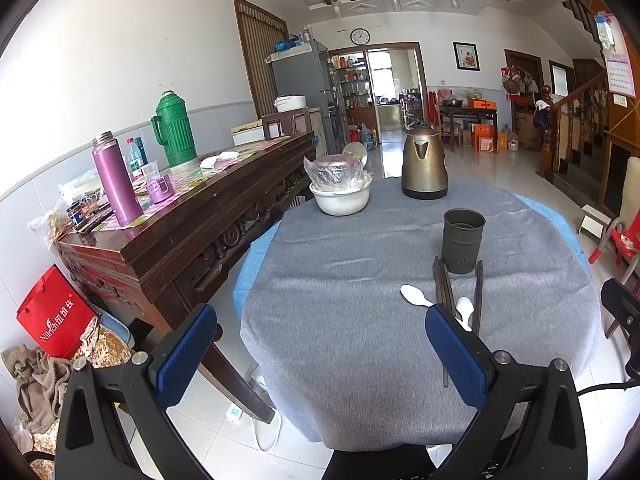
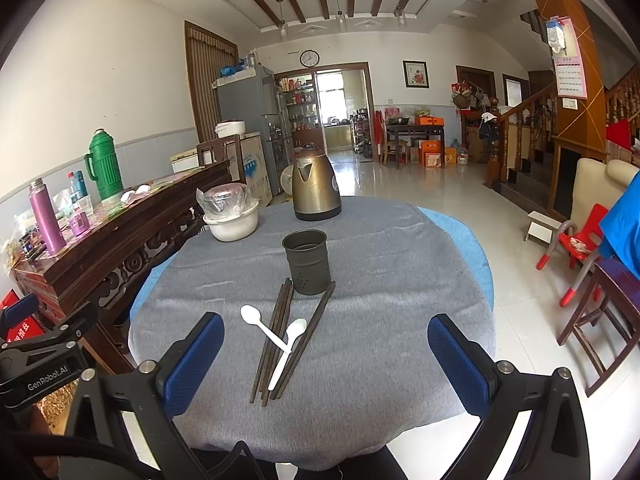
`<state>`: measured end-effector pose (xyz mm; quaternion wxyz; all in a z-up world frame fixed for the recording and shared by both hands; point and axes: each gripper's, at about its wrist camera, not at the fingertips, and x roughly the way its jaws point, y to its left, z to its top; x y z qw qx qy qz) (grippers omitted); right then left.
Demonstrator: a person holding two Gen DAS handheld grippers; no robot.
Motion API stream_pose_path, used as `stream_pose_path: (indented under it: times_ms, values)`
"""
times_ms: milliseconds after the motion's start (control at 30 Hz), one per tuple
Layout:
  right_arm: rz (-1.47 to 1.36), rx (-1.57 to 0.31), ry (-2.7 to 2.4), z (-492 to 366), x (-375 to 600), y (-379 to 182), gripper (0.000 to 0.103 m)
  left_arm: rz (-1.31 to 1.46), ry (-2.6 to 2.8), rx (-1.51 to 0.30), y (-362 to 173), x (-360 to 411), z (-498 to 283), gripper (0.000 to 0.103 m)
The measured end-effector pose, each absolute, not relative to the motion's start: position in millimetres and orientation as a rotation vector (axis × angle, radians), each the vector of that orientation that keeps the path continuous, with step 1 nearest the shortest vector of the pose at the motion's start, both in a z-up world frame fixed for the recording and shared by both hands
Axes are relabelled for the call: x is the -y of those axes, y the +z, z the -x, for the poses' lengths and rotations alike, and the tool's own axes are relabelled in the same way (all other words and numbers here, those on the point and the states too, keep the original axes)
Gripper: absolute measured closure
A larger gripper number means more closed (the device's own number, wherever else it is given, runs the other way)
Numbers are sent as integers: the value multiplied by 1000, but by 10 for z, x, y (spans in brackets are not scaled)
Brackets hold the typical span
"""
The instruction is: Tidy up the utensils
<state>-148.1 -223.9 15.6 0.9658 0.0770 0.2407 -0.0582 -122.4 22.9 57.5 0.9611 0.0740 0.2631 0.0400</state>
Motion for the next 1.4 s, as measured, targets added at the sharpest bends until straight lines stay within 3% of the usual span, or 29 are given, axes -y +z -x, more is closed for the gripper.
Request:
stream_pose_path:
  times_ms: [267,433,533,600,667,733,833,1000,1133,1233,1400]
  values:
    - [-159,-541,-82,1221,2251,36,0,-116,63,-604,446,-296,984,0]
    - [-195,-637,27,804,2339,-174,4,3,29,-743,202,-472,597,0]
    - [-248,-639,105,539,2335,-328,24,84,-8,-859,-29,-561,303,0]
    - [-277,-711,165,315,2364,-490,49,146,-46,-935,-187,-581,100,0]
    - [-288,-766,176,95,2416,-679,58,196,-88,-980,-330,-543,-57,0]
    - [-338,-812,176,-63,2471,-848,61,222,-128,-1023,-443,-463,-261,1]
    - [-379,-896,180,-226,2581,-1046,63,252,-160,-1081,-597,-326,-568,17]
    - [-500,-937,277,-440,2622,-1167,65,309,-186,-1181,-872,-92,-1103,30]
    - [-509,-955,349,-654,2469,-1187,76,321,-182,-1219,-1006,28,-1400,47]
    - [-495,-985,346,-801,2374,-1245,81,347,-184,-1250,-1088,53,-1538,54]
    - [-539,-1128,287,-949,2410,-1518,87,326,-200,-1266,-1170,160,-1550,55]
